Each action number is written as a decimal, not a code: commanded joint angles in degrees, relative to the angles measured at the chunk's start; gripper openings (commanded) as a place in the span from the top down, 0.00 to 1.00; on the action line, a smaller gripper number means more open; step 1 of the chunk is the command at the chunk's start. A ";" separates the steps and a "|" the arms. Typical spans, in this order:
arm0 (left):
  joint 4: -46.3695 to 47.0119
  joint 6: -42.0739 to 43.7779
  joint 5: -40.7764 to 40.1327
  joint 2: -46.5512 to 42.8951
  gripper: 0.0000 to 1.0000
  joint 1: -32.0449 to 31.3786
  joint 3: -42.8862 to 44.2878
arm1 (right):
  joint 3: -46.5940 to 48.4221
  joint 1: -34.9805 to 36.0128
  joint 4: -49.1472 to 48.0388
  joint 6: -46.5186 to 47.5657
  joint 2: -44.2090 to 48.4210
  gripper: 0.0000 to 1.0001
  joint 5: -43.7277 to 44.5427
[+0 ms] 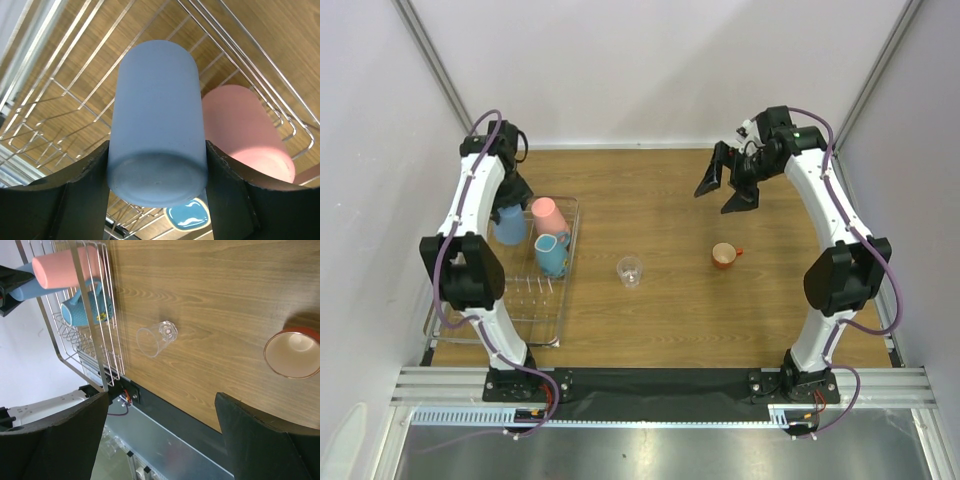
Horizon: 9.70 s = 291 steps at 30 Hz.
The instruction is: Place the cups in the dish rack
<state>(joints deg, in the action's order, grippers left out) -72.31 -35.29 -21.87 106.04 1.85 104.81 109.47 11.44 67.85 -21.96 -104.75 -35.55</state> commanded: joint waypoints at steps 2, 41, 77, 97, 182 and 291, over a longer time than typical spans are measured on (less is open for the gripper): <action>1.20 2.15 4.89 1.27 1.00 0.35 3.55 | 3.38 -0.98 0.44 0.34 -1.24 0.06 -0.48; 9.03 6.55 7.98 4.53 0.00 2.81 1.62 | 1.36 -2.48 -0.97 -0.98 -1.25 0.06 -1.37; 30.74 -4.09 47.08 -43.46 0.00 -13.27 -24.75 | -36.87 0.42 -23.38 -7.40 1.40 0.46 24.56; 62.11 -17.70 70.99 -42.07 0.00 -23.02 -31.17 | -33.34 2.71 -37.64 -9.48 27.56 1.00 -10.31; 62.86 -43.84 73.81 -36.96 0.99 -27.53 -37.67 | -36.44 9.13 -53.20 -10.39 38.04 0.06 -21.49; 18.52 4.62 10.44 -3.82 0.15 6.85 -30.37 | -18.59 -1.33 -19.34 2.53 14.57 0.07 -4.79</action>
<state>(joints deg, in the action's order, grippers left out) -57.04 -31.86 -12.16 103.61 8.36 74.72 90.87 10.31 49.25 -19.44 -93.14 -39.46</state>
